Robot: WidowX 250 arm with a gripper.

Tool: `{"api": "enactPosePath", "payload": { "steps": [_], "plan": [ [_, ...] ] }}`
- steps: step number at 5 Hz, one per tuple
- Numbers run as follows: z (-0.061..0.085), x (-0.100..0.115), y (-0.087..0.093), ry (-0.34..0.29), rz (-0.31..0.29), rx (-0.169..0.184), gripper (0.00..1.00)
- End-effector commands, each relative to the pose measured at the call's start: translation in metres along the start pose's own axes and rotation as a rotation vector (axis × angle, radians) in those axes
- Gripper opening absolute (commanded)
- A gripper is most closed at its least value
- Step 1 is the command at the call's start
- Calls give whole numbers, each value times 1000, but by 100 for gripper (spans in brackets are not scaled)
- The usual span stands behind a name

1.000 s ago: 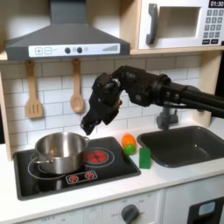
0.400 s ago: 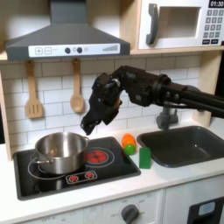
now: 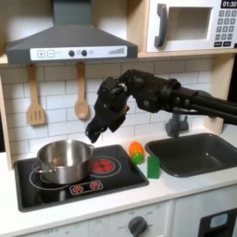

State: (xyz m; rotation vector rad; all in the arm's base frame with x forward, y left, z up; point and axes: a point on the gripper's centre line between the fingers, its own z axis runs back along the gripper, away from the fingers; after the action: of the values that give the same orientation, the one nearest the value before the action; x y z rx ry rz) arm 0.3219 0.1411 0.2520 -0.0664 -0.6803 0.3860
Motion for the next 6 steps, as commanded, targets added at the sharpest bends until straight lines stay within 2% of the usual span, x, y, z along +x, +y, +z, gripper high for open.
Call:
{"api": "enactPosePath", "payload": {
  "steps": [1, 3, 4, 5, 6],
  "plan": [
    [-23, 19, -2, -36, 59, -1, 100],
    [-46, 40, -5, -82, 76, -5, 100],
    [-54, 52, -5, -132, 92, -45, 100],
    [-63, 61, -9, -170, 69, -80, 100],
    [-69, 69, -16, -183, 70, -102, 100]
  ]
}}
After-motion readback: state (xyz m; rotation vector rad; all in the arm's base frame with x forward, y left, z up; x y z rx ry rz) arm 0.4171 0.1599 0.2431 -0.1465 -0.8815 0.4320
